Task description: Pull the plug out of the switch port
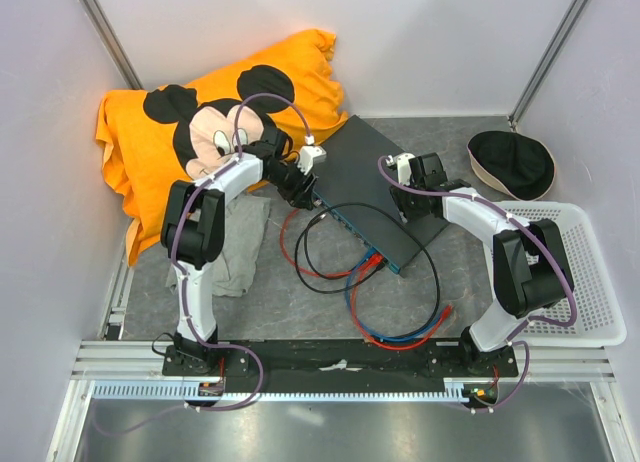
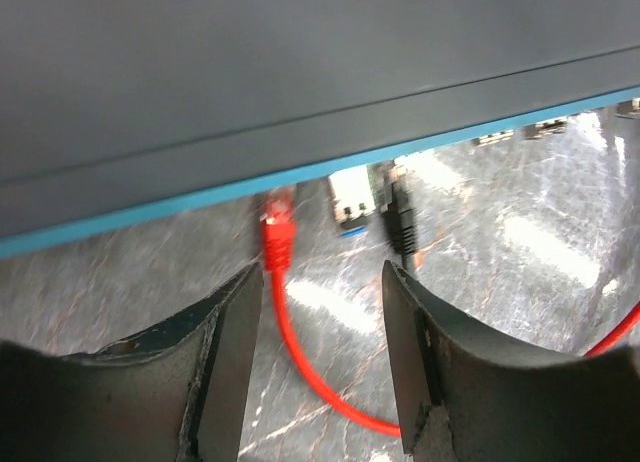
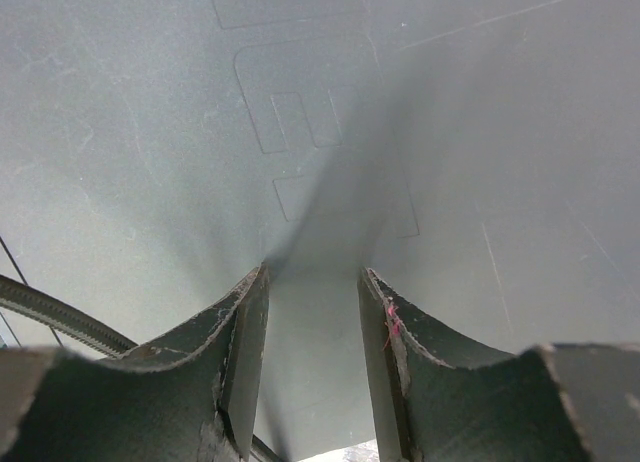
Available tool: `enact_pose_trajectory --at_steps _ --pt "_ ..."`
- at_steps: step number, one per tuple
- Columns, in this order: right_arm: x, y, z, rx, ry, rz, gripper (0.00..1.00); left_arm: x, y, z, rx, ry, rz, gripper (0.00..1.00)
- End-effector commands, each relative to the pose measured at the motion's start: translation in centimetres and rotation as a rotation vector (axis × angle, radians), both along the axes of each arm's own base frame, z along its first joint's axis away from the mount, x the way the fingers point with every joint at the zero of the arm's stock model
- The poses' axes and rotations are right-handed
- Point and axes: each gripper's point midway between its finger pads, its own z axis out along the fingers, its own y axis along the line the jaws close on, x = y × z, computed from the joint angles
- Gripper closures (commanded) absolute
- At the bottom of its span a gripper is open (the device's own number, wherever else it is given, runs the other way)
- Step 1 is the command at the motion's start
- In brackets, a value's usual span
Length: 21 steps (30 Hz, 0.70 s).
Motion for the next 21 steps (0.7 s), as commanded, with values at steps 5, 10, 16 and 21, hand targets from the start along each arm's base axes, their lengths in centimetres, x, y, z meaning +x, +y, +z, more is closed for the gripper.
enact_pose_trajectory --at_steps 5,10,16,21 --pt "-1.7 -0.7 -1.6 -0.039 0.082 0.008 0.50 -0.7 -3.3 0.8 -0.040 -0.063 -0.128 0.41" --pt "-1.8 -0.7 -1.8 -0.042 0.086 0.009 0.50 0.7 -3.8 0.5 -0.008 -0.104 -0.085 0.41" --pt "-2.0 -0.7 -2.0 -0.042 0.090 0.010 0.50 2.3 -3.8 0.4 0.048 -0.167 -0.035 0.44" --pt "-2.0 -0.8 -2.1 -0.040 0.094 0.010 0.49 3.6 -3.6 1.1 0.066 -0.187 0.030 0.46"
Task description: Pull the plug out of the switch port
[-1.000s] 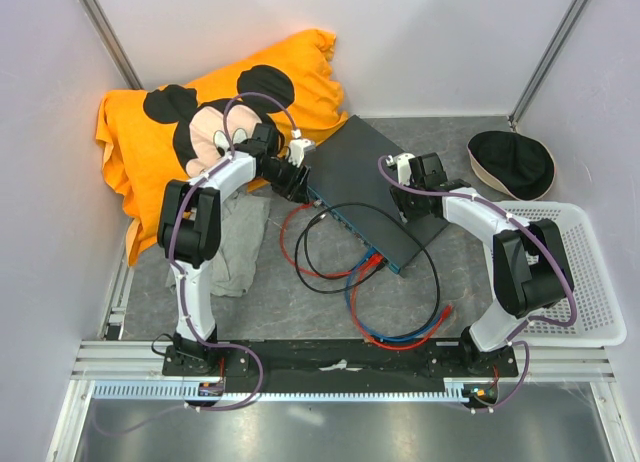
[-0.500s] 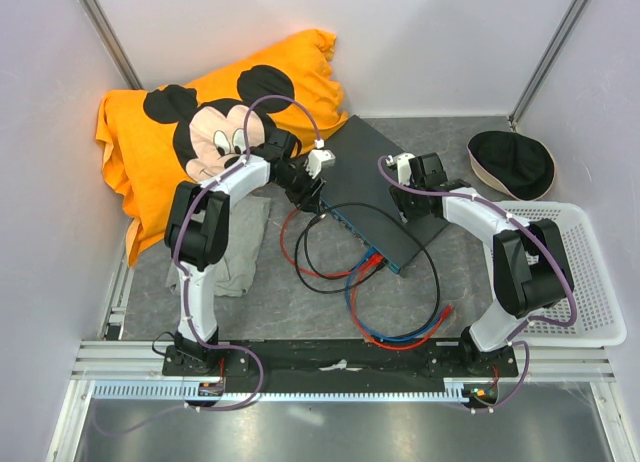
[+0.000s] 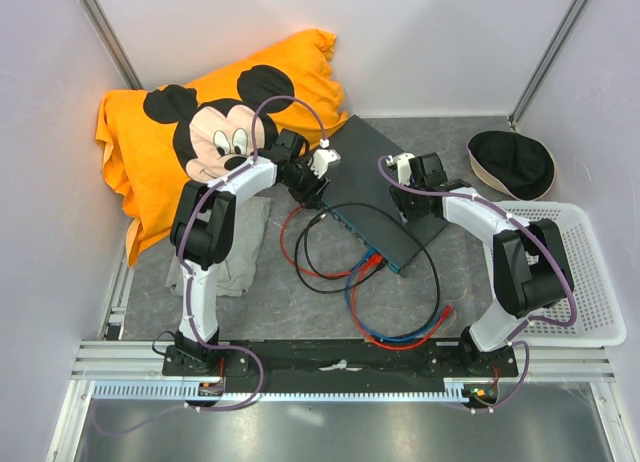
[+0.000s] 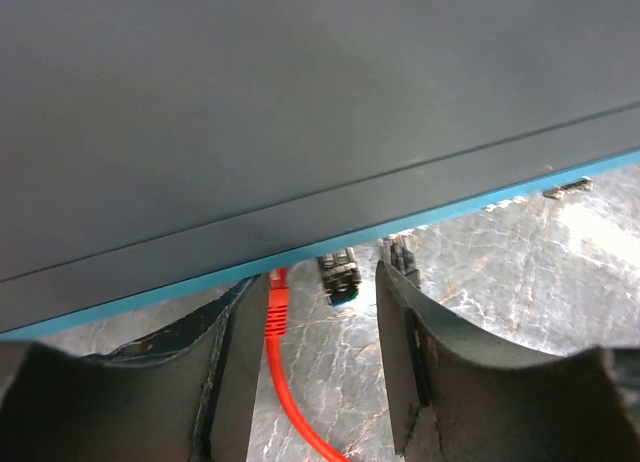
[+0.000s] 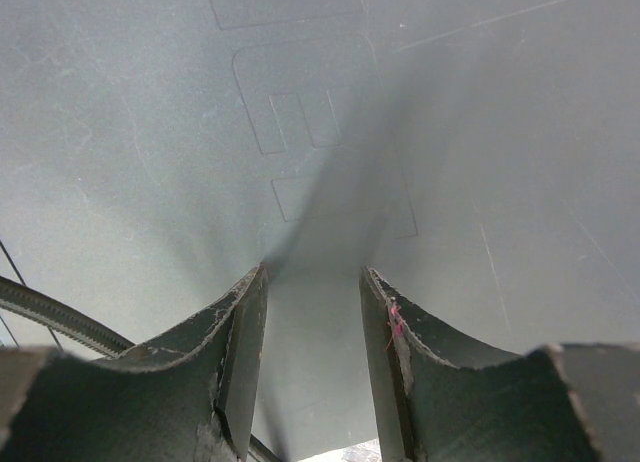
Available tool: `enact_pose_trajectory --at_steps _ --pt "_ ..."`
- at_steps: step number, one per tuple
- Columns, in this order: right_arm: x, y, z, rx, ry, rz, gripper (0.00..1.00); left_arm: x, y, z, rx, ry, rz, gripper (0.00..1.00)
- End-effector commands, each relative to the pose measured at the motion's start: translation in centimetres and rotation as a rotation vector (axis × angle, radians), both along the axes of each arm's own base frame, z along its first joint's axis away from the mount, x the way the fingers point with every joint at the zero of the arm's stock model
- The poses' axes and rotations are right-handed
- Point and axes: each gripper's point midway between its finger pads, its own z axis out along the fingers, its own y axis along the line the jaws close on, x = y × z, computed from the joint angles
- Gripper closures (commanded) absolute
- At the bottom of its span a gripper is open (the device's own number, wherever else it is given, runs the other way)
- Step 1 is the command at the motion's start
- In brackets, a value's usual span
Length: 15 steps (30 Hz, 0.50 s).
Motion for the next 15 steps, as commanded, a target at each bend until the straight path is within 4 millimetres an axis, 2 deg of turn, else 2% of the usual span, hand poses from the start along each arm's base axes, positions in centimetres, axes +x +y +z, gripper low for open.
enact_pose_trajectory --at_steps 1,8,15 --pt "-2.1 -0.7 -2.2 -0.038 0.096 0.011 0.49 3.1 -0.8 2.3 -0.018 -0.095 0.068 0.46" --pt "-1.7 -0.8 -2.0 -0.041 0.089 0.008 0.49 2.4 -1.7 1.8 -0.055 -0.043 0.071 0.52" --pt "-2.0 -0.8 -2.1 -0.041 0.089 0.008 0.49 2.0 -1.8 1.4 -0.063 -0.019 0.083 0.58"
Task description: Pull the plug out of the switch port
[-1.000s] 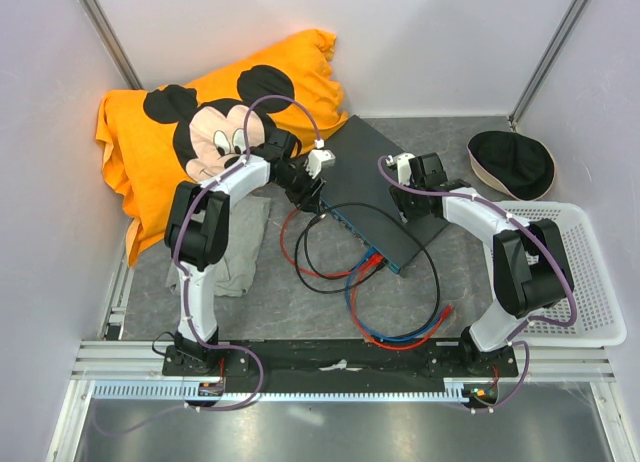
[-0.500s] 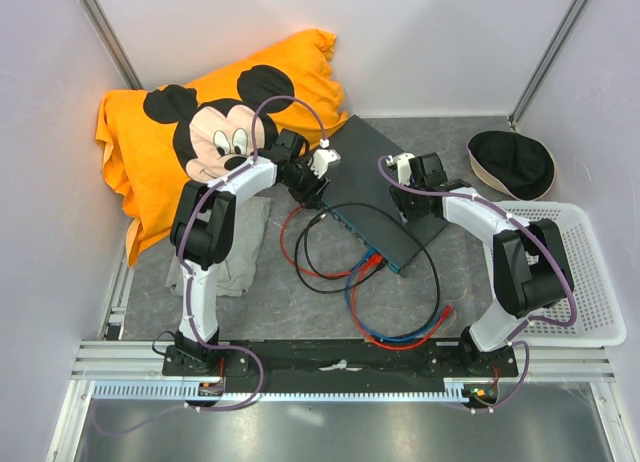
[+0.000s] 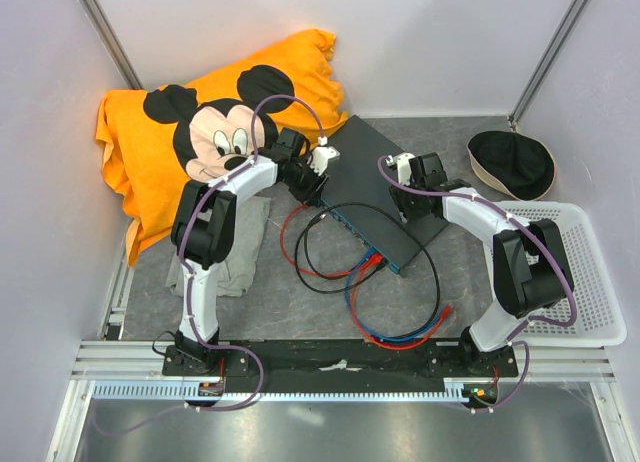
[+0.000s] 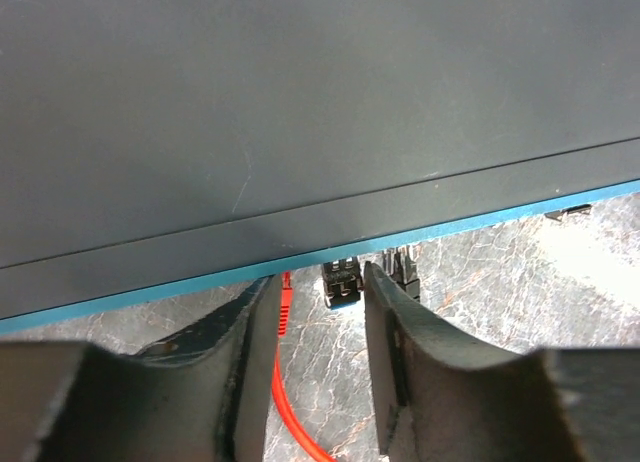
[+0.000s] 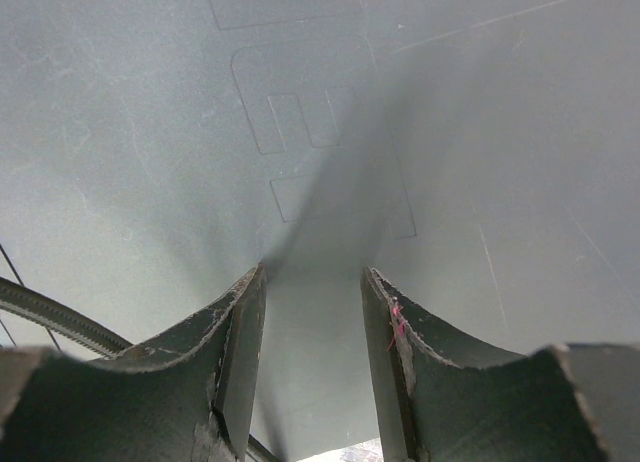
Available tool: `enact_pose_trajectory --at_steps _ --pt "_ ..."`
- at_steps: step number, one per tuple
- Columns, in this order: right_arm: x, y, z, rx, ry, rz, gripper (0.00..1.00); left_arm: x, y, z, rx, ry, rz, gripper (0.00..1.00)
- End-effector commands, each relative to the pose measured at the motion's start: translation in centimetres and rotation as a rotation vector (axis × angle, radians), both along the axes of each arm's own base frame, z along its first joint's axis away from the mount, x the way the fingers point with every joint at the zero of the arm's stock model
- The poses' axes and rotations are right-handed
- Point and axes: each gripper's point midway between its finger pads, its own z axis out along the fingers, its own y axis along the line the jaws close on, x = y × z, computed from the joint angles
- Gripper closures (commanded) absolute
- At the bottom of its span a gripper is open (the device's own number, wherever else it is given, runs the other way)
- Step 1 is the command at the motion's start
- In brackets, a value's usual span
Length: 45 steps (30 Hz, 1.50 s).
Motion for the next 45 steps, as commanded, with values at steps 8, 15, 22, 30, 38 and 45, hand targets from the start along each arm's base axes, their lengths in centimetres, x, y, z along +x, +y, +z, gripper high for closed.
enact_pose_trajectory --at_steps 8,15,22,30,38,45 --pt "-2.2 -0.7 -2.0 -0.037 0.088 0.007 0.48 1.2 -1.6 1.6 -0.062 -0.093 -0.029 0.81" --pt "-2.1 -0.8 -1.7 -0.039 0.078 0.007 0.48 -0.4 -0.5 0.9 -0.007 -0.122 -0.087 0.98" --pt "-2.5 -1.0 -1.8 -0.043 0.081 0.011 0.48 -2.2 2.2 0.6 0.082 -0.218 -0.151 0.98" --pt "-2.5 -1.0 -1.8 -0.043 0.080 0.012 0.48 -5.4 4.2 0.1 0.114 -0.200 -0.175 0.98" --pt "-2.5 -0.9 -1.8 -0.040 0.080 0.014 0.48 -8.1 6.1 0.1 0.118 -0.172 -0.156 0.98" --pt "-2.6 -1.0 -1.9 -0.041 0.080 0.016 0.48 -9.3 5.9 7.2 0.013 -0.276 -0.093 0.98"
